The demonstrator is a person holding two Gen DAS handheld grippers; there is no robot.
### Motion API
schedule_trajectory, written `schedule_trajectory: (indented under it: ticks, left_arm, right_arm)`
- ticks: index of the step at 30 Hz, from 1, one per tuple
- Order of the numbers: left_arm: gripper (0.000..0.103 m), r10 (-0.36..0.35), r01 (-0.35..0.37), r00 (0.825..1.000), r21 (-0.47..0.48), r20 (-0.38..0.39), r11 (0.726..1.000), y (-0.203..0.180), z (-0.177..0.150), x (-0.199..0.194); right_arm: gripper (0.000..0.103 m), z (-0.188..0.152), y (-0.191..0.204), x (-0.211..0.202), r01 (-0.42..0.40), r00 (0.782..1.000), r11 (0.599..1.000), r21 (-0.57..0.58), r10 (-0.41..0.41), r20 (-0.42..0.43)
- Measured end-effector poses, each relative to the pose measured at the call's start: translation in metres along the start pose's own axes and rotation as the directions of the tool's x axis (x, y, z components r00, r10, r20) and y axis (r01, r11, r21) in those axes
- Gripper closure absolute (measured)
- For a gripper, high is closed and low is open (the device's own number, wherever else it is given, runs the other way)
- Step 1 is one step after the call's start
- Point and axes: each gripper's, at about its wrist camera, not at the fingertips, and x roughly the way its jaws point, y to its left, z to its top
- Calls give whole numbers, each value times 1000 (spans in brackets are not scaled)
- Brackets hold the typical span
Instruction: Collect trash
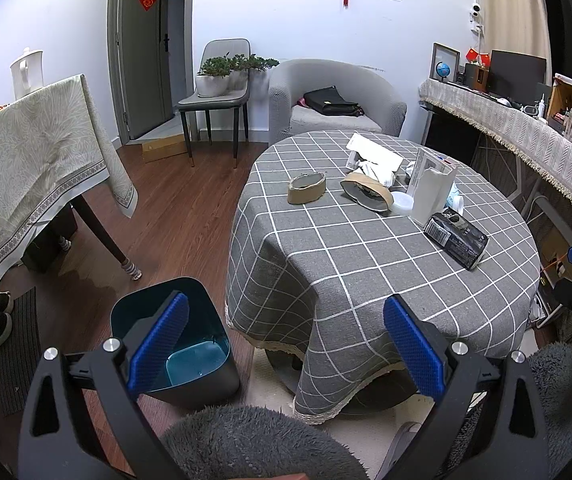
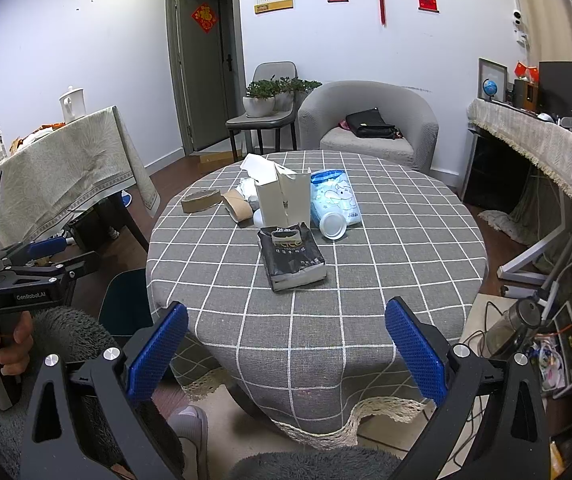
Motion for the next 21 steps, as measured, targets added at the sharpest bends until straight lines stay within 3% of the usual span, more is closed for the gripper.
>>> schedule_trajectory:
  ticks: [21]
  left_arm:
    - [3,1,-1,1000,0,-3,1000,0,0,1]
  right_arm:
    - [3,1,0,0,-1,1000,1000,5,1,-1]
